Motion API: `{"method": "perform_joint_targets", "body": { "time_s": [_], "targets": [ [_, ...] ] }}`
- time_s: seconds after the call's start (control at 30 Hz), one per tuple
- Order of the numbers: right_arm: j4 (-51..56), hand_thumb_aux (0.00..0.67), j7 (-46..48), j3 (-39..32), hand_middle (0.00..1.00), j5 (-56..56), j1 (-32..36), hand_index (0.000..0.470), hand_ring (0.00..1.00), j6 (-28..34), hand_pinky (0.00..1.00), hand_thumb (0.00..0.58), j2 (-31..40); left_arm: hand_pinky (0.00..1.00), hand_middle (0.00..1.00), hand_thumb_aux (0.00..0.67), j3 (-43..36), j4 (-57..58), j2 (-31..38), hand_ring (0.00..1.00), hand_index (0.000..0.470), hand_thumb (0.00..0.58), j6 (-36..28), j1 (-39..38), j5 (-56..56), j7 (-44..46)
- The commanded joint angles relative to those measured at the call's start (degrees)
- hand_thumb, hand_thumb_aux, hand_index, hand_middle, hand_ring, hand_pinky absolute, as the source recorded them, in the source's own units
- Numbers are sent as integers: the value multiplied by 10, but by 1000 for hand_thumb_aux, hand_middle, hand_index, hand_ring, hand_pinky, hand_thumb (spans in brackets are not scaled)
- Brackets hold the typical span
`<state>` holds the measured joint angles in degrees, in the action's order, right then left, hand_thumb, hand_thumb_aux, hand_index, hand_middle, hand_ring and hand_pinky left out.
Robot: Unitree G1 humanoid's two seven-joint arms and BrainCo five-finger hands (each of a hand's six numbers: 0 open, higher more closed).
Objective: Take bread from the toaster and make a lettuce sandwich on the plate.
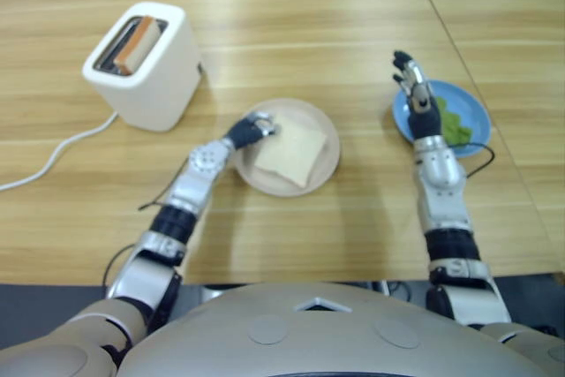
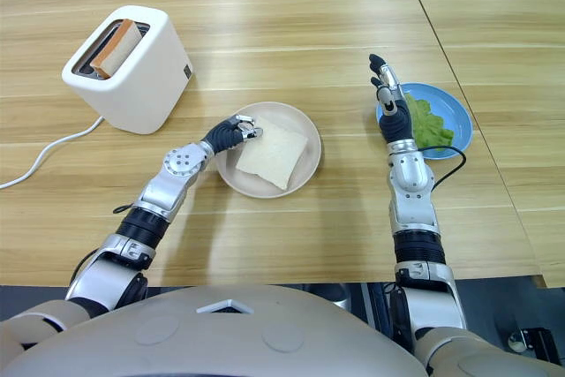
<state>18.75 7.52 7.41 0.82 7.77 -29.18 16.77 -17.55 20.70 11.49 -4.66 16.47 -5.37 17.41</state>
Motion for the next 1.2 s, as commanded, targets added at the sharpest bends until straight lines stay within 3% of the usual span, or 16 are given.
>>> {"method": "perform_joint_targets", "body": {
  "time_s": [0.03, 0.07, 0.17, 0.3, 0.33, 0.4, 0.47, 0.53, 0.7, 0.97, 1.0, 1.03, 1.07, 1.2],
  "targets": [
    [-31, 0, 6, 8, 0, 3, -13, 0, 0, 16, 0, 0, 9, 1000, 1000, 518, -5, -37, 17, 1000, 355, 550, -13, -2, -57, -33],
    [-39, 0, 5, 9, 0, 2, -16, 0, 0, 18, 0, 0, 12, 0, 0, 0, -6, -52, 23, 0, 0, 0, -14, -2, -74, -45],
    [-58, 0, -3, 19, 0, -15, -24, 0, 0, 19, 0, 0, 33, 0, 0, 0, 0, -118, 35, 0, 0, 0, -18, -9, -107, -66],
    [-57, 0, -68, 35, 0, -144, -25, 0, 0, 10, 0, 0, 107, 0, 0, 0, 12, -209, 43, 0, 0, 0, -24, -31, -93, -43],
    [-51, 0, -111, 31, 0, -211, -24, 0, 0, 24, 0, 0, 135, 0, 0, 0, 17, -223, 43, 0, 0, 0, -24, -35, -84, -35],
    [-13, 0, -191, -17, 0, -388, -13, 0, 0, 109, 0, 0, 223, 0, 0, 0, 36, -253, 48, 0, 0, 0, -22, -43, -66, -24],
    [19, 0, -229, -53, 0, -477, -1, 0, 0, 165, 0, 0, 267, 0, 0, 0, 48, -264, 51, 0, 0, 0, -21, -46, -61, -22],
    [115, 0, -256, -103, 0, -529, 33, 0, 0, 195, 0, 0, 297, 0, 0, 0, 62, -257, 51, 0, 0, 0, -24, -47, -50, -18],
    [322, 0, -310, -198, 0, -579, 118, 0, 0, 204, 0, 0, 309, 0, 0, 0, 67, -222, 44, 0, 0, 0, -22, -43, -42, -13],
    [485, 0, -351, -290, 0, -577, 186, 0, 0, 192, 0, 0, 275, 0, 0, 0, 60, -185, 38, 0, 0, 0, -14, -38, -53, -16],
    [499, 189, -355, -296, 0, -572, 190, 130, 0, 190, 0, 281, 270, 0, 0, 0, 62, -183, 37, 0, 0, 0, -13, -37, -47, -12],
    [508, 189, -360, -301, 0, -568, 193, 130, 0, 189, 0, 281, 268, 0, 0, 0, 63, -182, 37, 0, 0, 0, -12, -37, -44, -9],
    [512, 670, -365, -300, 0, -560, 195, 460, 0, 185, 0, 580, 267, 0, 0, 0, 62, -180, 40, 0, 0, 0, -13, -36, -54, -14],
    [507, 670, -391, -299, 0, -532, 204, 460, 0, 174, 0, 580, 275, 0, 0, 0, 65, -174, 43, 0, 0, 0, -12, -35, -60, -20]
  ]
}}
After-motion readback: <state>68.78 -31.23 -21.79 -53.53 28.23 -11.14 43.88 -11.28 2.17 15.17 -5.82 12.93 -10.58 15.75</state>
